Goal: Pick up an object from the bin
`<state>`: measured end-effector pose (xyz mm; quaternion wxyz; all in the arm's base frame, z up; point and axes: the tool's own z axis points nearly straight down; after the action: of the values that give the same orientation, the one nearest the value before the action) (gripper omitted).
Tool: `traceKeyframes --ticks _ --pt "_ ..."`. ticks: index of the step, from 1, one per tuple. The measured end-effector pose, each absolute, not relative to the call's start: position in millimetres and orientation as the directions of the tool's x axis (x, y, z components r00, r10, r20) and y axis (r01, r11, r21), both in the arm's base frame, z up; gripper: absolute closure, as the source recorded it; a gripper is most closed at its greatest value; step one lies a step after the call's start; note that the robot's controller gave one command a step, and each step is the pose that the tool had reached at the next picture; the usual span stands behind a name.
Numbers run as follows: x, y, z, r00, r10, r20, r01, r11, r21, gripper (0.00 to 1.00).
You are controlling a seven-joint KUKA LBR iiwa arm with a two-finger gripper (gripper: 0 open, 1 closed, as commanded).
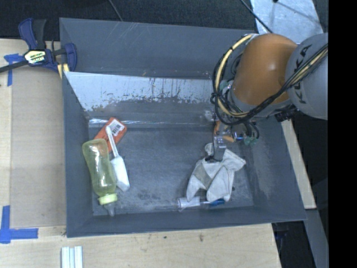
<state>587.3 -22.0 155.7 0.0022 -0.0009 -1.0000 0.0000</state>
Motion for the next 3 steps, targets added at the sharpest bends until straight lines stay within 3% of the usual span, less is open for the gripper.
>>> traceKeyframes --ticks 1,2,3 --pt "588.8 -22.0 160.6 -1.0 0.002 -0.004 0.002 1.0 0.0 0.0" --pt "569.2 -53.0 113.9 -0.999 -0.05 -0.011 -0.05 0.999 -0.001 0.0" --pt "575.7 -81.9 77.0 -0.988 -0.157 0.0 -0.157 0.988 -0.001 0.0"
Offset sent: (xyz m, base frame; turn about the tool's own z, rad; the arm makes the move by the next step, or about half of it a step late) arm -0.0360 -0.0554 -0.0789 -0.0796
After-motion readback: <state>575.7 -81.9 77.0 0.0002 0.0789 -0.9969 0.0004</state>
